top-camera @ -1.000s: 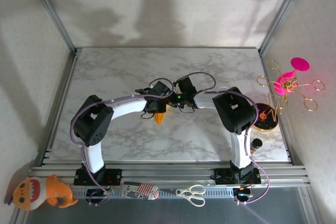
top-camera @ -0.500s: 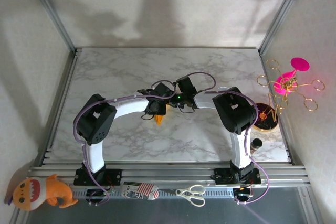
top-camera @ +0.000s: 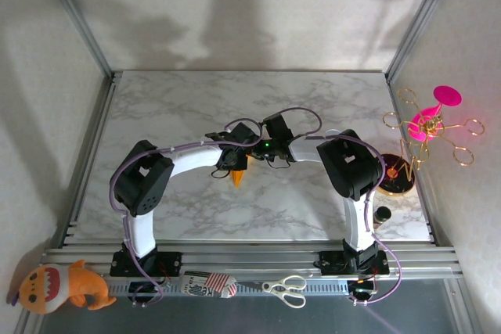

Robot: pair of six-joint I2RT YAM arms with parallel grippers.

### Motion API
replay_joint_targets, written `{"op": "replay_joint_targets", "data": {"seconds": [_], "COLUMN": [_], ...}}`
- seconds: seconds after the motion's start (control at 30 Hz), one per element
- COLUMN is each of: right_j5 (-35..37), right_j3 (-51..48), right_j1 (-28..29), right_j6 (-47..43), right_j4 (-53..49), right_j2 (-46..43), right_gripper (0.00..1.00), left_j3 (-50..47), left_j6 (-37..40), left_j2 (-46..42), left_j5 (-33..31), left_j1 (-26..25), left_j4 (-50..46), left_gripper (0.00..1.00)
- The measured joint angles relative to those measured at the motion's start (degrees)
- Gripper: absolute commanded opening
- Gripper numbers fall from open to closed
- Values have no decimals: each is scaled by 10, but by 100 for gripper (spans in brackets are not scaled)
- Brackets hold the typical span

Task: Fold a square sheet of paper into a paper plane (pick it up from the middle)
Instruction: Move the paper plane to the top-center of the table.

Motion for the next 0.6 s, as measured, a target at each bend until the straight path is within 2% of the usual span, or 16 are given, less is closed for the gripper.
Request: {"op": "replay_joint_targets", "data": {"seconds": [0.37,0.53,0.6], "right_j5": [0,2,2], "right_j3": [0,1,3], "right_j1": [0,0,0], "right_j6": [0,0,0], "right_j4": [-1,-2,-3], "right_j2": [0,0,0], "right_gripper": [8,17,24], "left_j3": [0,0,0], "left_j6": [-19,-25,-26], "left_j2": [0,0,-2], "left_j5": [-5,-7,-8], "left_j1": [0,0,2], "left_j4": [7,9,10], "left_gripper": [12,7,6]}}
